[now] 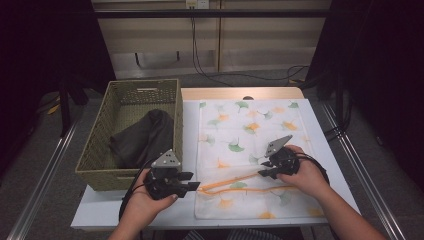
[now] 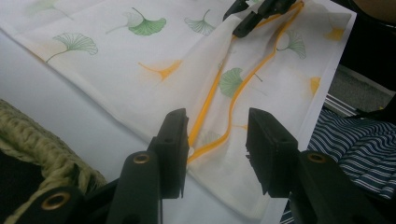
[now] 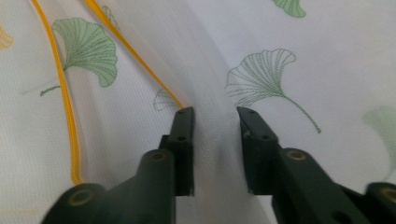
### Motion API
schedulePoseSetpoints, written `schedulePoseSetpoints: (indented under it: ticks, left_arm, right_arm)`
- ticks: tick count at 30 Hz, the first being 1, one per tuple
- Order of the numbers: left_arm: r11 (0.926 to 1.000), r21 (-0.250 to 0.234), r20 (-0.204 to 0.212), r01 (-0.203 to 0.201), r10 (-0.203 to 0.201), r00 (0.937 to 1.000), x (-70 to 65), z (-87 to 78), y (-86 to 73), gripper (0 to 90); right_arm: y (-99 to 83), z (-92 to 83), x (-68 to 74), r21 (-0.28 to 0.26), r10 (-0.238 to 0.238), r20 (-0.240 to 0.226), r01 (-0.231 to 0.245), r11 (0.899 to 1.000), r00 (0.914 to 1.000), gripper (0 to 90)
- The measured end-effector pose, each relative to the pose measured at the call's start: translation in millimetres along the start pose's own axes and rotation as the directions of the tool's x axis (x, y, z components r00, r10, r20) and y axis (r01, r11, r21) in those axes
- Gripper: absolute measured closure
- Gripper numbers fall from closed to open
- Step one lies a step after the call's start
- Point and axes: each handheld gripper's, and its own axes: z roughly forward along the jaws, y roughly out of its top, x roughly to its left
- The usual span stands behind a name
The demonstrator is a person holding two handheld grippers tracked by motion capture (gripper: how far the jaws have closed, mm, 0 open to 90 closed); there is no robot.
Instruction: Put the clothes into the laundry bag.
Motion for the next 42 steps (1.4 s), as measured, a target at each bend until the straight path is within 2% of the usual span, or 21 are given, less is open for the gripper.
schedulePoseSetpoints:
  ticks: [1,3,4,5,8,9,14,23,24,26,28,29,30,31,32,35,37,39,40,41,42]
  left_arm:
    - [1.0000,-0.002,0.005,0.003,-0.003,1.0000,0.0,0.4,-0.4,59.0]
    - [1.0000,0.002,0.000,0.002,-0.002,1.0000,-0.6,0.6,-0.4,58.9]
    - [1.0000,0.003,-0.001,0.001,-0.001,1.0000,-0.6,0.6,-0.3,58.9]
    - [1.0000,0.001,0.007,0.000,0.000,1.0000,-0.4,0.6,-0.3,58.9]
    - [1.0000,0.002,0.001,-0.004,0.004,1.0000,-0.7,0.3,0.3,58.9]
    - [1.0000,0.001,0.001,-0.004,0.004,1.0000,-0.8,0.4,0.4,58.9]
    - [1.0000,-0.006,0.003,-0.003,0.003,1.0000,-1.4,0.6,0.7,58.9]
    - [0.9996,0.006,-0.004,-0.029,0.029,0.9996,-5.1,-0.3,10.4,58.1]
    - [0.9997,0.000,0.005,-0.026,0.026,0.9996,-5.0,0.4,10.9,57.7]
    - [0.9994,0.007,-0.004,-0.033,0.033,0.9994,-4.3,-0.3,12.4,57.1]
    - [0.9994,0.013,-0.017,-0.033,0.033,0.9993,-3.5,-2.2,14.3,56.7]
    - [0.9996,-0.004,-0.017,-0.030,0.029,0.9994,-2.9,-3.3,15.8,56.4]
    - [0.9994,0.006,-0.019,-0.034,0.035,0.9992,-2.5,-6.1,18.3,56.2]
    - [0.9993,-0.006,-0.016,-0.036,0.036,0.9992,-2.5,-6.8,19.7,56.1]
    - [0.9993,-0.006,-0.019,-0.037,0.037,0.9991,-2.4,-8.5,21.7,55.9]
    - [0.9994,-0.008,-0.015,-0.033,0.033,0.9993,-0.5,-11.9,26.8,55.0]
    - [0.9994,-0.009,-0.027,-0.033,0.033,0.9991,1.3,-13.4,29.4,54.8]
    - [0.9995,0.015,-0.031,-0.029,0.030,0.9991,2.3,-14.5,32.0,54.7]
    - [0.9998,-0.004,-0.024,-0.019,0.019,0.9995,1.8,-12.3,32.2,54.6]
    - [0.9996,0.013,-0.029,-0.026,0.026,0.9993,2.3,-12.8,33.3,54.5]
    - [0.9998,0.008,-0.025,-0.021,0.021,0.9995,2.5,-11.8,33.5,54.4]
  right_arm:
    - [0.6,-1.0,-0.5,0.003,-0.008,0.009,0.008,1.000,0.9999,79.3]
    - [2.0,-3.6,-0.7,0.002,0.004,0.002,-0.004,1.000,1.0000,80.2]
    - [2.7,-5.0,-0.9,-0.001,-0.003,0.016,0.003,1.000,0.9999,80.3]
    - [3.2,-7.0,-0.7,-0.008,0.010,0.005,-0.010,1.000,0.9999,81.5]
    - [5.8,-13.2,-3.0,-0.023,-0.008,0.018,0.008,1.000,0.9998,83.2]
    - [6.7,-15.6,-3.2,-0.028,0.002,0.016,-0.002,1.000,0.9999,82.8]
    - [11.1,-25.5,-6.9,-0.045,-0.007,0.023,0.008,0.999,0.9997,89.8]
    - [24.1,-40.2,-12.3,-0.027,-0.009,0.008,0.009,1.000,0.9999,90.0]
    - [25.7,-41.6,-13.4,-0.031,-0.009,0.003,0.009,0.999,1.0000,90.0]
    - [28.4,-44.3,-15.7,-0.037,-0.011,0.002,0.011,0.999,0.9999,90.0]
    - [30.2,-47.3,-17.9,-0.039,-0.005,-0.013,0.005,0.999,0.9999,90.0]
    - [31.0,-48.2,-18.6,-0.035,-0.003,-0.017,0.003,0.999,0.9998,90.0]
    - [32.1,-49.4,-20.6,-0.038,-0.010,-0.025,0.009,0.999,0.9996,90.0]
    - [33.1,-51.2,-21.0,-0.029,0.002,-0.024,-0.003,1.000,0.9997,90.0]
    - [34.2,-52.1,-22.9,-0.031,-0.009,-0.026,0.008,0.999,0.9996,90.0]
    - [37.8,-56.2,-24.7,-0.023,-0.003,-0.035,0.002,1.000,0.9994,90.0]
    - [40.2,-58.6,-26.4,-0.021,-0.006,-0.038,0.006,1.000,0.9993,90.0]
    - [42.5,-61.8,-27.2,-0.006,0.017,-0.044,-0.017,1.000,0.9989,90.0]
    - [43.5,-61.8,-29.5,-0.016,-0.003,-0.047,0.002,1.000,0.9989,90.0]
    - [44.7,-63.2,-29.6,-0.003,0.012,-0.051,-0.012,1.000,0.9986,90.0]
    - [45.9,-63.6,-31.1,-0.002,0.003,-0.052,-0.003,1.000,0.9986,90.0]
